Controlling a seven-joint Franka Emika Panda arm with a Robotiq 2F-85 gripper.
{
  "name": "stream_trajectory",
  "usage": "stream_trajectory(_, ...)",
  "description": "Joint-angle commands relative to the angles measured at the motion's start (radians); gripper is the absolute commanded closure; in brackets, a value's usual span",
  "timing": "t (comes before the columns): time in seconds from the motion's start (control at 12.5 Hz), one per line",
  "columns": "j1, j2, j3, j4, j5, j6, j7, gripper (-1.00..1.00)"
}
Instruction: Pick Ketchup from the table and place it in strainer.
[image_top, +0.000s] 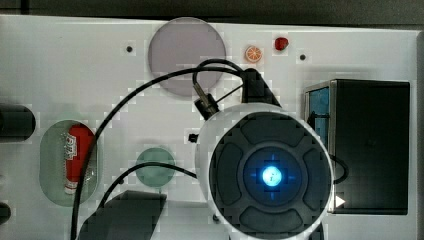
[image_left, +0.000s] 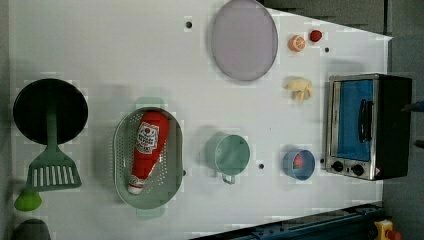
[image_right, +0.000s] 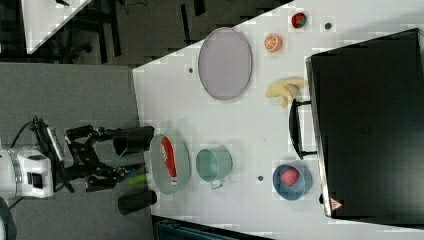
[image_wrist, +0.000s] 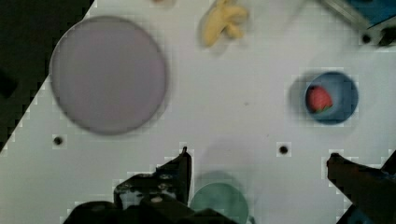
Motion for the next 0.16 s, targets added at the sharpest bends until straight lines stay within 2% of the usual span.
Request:
stream_trajectory(0.08, 0.004, 0.016, 0.03, -0.003, -0.008, 0.006, -0.061, -1.0)
stream_trajectory(0.16, 0.004, 0.018, 0.028, -0.004, -0.008, 0.006, -0.061, -1.0)
